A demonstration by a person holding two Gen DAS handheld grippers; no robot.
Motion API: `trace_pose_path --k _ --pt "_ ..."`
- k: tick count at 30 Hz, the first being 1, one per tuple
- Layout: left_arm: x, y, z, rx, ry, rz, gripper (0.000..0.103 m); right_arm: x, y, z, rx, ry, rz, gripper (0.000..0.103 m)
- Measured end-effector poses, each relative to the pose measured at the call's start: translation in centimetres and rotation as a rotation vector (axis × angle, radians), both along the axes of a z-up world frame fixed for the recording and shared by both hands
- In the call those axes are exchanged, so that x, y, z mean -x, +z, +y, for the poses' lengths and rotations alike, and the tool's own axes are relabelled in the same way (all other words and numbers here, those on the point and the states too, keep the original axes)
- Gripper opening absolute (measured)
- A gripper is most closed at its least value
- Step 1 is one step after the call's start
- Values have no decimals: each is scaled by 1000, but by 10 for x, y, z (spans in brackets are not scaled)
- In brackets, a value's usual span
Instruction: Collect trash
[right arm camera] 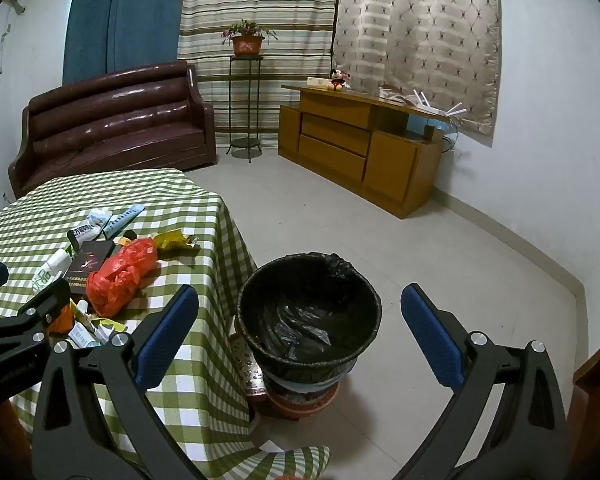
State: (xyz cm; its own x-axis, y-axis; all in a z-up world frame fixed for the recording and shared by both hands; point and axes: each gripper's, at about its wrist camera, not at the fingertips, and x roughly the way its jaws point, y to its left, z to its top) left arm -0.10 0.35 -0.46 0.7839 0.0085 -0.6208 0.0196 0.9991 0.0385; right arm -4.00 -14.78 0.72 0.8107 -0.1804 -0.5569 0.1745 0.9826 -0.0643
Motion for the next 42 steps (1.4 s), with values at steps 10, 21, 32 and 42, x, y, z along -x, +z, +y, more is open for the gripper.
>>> trace_pose_path --k 10,21,32,42 --pt "0 3 -1 -1 6 6 97 0 0 1 1 -1 -1 99" --pt "0 3 0 -1 6 6 97 0 -1 1 1 0 -1 99" --pt "0 1 0 -1 8 9 97 0 -1 1 2 -1 0 99" --pt "0 1 1 -2 9 8 97 0 -2 1 2 0 1 99"
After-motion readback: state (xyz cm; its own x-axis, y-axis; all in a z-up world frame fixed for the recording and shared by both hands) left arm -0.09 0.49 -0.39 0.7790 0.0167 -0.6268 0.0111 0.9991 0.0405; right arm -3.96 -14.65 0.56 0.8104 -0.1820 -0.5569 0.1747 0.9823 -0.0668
